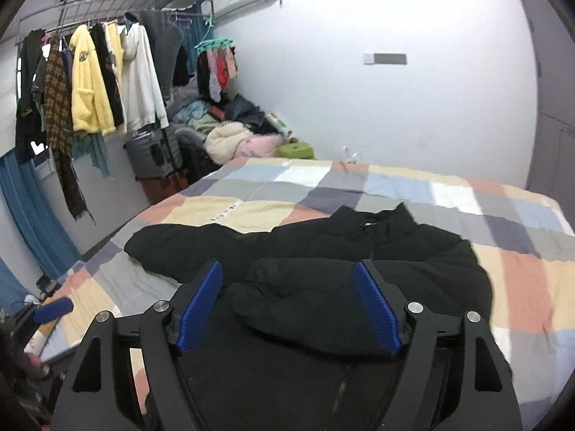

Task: Fold large clothes
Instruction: 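Open the right gripper to release the sleeve onto the jacket body, then withdraw the right gripper and move the left gripper toward the other sleeve, then grasp the other sleeve cuff with the left gripper, then lift the sleeve with the left gripper, fold it across the body, release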

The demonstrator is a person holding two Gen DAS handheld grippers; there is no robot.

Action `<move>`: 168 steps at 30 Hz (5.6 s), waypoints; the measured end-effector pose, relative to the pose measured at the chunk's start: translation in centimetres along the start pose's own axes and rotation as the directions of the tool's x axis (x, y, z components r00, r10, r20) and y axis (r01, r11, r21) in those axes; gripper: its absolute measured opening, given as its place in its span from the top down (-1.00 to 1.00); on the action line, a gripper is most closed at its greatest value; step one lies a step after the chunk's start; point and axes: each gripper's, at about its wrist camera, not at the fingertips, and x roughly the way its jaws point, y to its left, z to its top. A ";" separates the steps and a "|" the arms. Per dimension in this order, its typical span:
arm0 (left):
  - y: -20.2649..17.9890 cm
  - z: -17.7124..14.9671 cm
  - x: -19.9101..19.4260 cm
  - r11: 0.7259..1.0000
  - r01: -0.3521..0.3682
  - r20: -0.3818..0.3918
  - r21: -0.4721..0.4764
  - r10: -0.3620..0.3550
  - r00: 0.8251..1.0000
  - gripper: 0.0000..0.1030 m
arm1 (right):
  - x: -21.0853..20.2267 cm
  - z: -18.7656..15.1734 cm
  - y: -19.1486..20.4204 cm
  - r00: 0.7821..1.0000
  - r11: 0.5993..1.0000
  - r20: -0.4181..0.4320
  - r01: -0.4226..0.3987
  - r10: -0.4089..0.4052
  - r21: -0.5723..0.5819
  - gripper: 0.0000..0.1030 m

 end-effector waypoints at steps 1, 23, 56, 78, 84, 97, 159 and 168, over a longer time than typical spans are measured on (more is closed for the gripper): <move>-0.3 0.2 -0.6 1.000 -0.001 0.011 0.003 0.001 1.000 -0.99 | -1.0 0.0 0.0 1.000 1.000 0.007 0.000 0.000 0.009 -0.47; -5.3 -0.6 -5.9 0.998 0.008 0.060 0.070 -0.012 0.998 -0.99 | -13.5 -5.0 -0.8 0.988 0.996 0.122 0.090 -0.091 0.012 -0.51; -6.8 -4.1 -2.9 0.989 0.139 0.031 0.059 -0.141 0.990 -0.99 | -15.6 -16.0 -4.6 0.967 0.975 0.145 0.199 -0.212 0.095 -1.00; 14.9 1.3 11.6 0.983 -0.085 -0.189 -0.164 0.053 0.980 -0.99 | -13.9 -17.3 -5.3 0.969 0.970 0.107 0.210 -0.223 0.121 -1.00; 22.5 3.1 15.2 0.951 -0.088 -0.227 -0.297 0.019 0.974 -0.99 | -12.5 -17.3 -5.1 0.971 0.968 0.071 0.220 -0.230 0.124 -1.00; 37.1 -1.2 27.4 0.748 -0.107 -0.275 -0.656 -0.104 0.956 -0.97 | -8.1 -16.1 -4.8 0.964 0.949 -0.018 0.266 -0.267 0.168 -1.00; 29.2 19.3 7.2 0.866 -0.138 0.021 -0.481 0.169 0.985 0.92 | -10.0 -16.0 -7.0 0.979 0.965 -0.024 0.203 -0.202 0.166 -1.00; 20.7 22.2 4.6 0.930 -0.130 0.056 -0.345 0.159 0.986 0.92 | -12.0 -16.3 -7.4 0.973 0.965 0.018 0.225 -0.229 0.133 -1.00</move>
